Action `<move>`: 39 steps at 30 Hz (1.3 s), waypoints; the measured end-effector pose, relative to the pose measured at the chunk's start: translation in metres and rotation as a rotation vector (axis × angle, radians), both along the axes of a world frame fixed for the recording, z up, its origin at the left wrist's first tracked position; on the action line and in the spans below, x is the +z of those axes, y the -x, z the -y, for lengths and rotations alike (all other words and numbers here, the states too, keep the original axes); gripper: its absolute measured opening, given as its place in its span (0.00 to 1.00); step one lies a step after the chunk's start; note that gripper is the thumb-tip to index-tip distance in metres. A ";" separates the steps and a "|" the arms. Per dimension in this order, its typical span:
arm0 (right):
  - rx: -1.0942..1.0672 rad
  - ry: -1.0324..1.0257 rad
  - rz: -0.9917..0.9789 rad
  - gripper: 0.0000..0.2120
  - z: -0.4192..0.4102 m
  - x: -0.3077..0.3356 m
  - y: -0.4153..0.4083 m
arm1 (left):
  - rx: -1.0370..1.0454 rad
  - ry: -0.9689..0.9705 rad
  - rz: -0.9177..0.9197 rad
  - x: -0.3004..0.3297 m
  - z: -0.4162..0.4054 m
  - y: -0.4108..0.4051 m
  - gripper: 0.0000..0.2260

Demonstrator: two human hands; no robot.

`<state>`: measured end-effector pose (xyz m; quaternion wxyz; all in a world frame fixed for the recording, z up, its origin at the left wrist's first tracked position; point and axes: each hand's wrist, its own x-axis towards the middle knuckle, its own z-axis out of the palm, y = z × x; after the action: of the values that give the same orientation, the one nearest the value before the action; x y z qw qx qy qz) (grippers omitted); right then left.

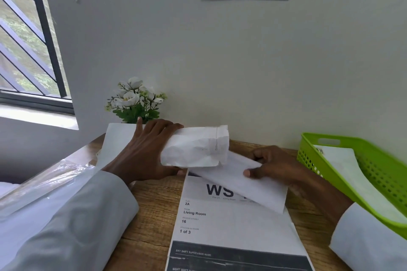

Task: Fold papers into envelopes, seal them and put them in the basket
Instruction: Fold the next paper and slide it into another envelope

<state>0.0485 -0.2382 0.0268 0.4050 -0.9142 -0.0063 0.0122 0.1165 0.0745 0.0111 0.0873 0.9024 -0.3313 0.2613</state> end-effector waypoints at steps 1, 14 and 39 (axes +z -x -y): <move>-0.026 -0.048 0.034 0.05 0.003 0.003 0.001 | 0.011 0.004 0.007 0.002 0.001 0.000 0.45; -0.201 -0.210 0.242 0.04 0.011 0.023 0.006 | 0.215 0.059 0.127 0.004 -0.011 -0.006 0.44; 0.151 0.224 -0.001 0.09 0.005 0.027 0.010 | 0.112 -0.194 0.248 0.005 -0.005 -0.006 0.49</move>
<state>0.0384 -0.2430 0.0533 0.2984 -0.9506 -0.0735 0.0437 0.1221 0.0794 0.0165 -0.0566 0.8846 -0.3123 0.3417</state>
